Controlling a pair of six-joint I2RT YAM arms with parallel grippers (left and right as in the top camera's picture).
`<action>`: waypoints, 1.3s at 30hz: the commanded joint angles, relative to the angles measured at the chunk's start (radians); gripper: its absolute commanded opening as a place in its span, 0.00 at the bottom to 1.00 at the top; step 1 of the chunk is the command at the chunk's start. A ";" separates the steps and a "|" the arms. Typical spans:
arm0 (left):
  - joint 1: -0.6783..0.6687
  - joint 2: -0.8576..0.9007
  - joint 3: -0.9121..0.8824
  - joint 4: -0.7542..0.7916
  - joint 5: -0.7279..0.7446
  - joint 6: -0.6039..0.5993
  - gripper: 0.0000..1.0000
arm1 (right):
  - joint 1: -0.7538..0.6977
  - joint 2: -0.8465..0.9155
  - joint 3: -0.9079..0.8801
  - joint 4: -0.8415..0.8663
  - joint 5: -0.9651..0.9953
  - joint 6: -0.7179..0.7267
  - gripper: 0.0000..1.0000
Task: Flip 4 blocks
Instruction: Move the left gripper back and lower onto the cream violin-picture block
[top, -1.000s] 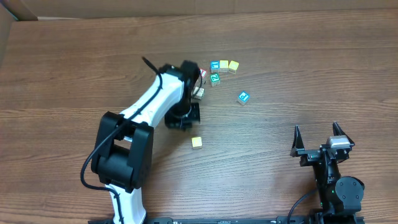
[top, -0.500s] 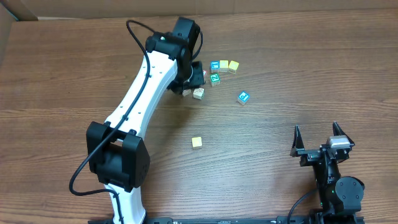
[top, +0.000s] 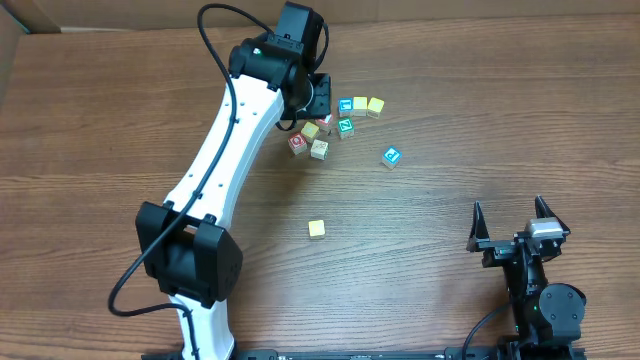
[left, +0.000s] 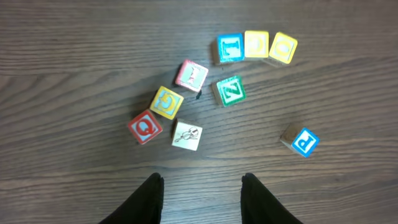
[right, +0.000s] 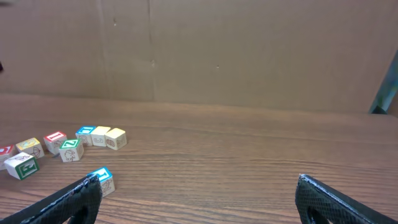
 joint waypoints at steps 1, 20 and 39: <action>-0.026 0.100 0.014 0.011 -0.016 0.036 0.33 | -0.005 -0.008 -0.010 0.006 -0.002 0.000 1.00; -0.032 0.280 0.009 0.051 -0.022 0.106 0.34 | -0.005 -0.008 -0.010 0.006 -0.002 0.000 1.00; -0.034 0.282 -0.013 0.058 -0.061 0.102 0.30 | -0.005 -0.008 -0.010 0.006 -0.002 0.000 1.00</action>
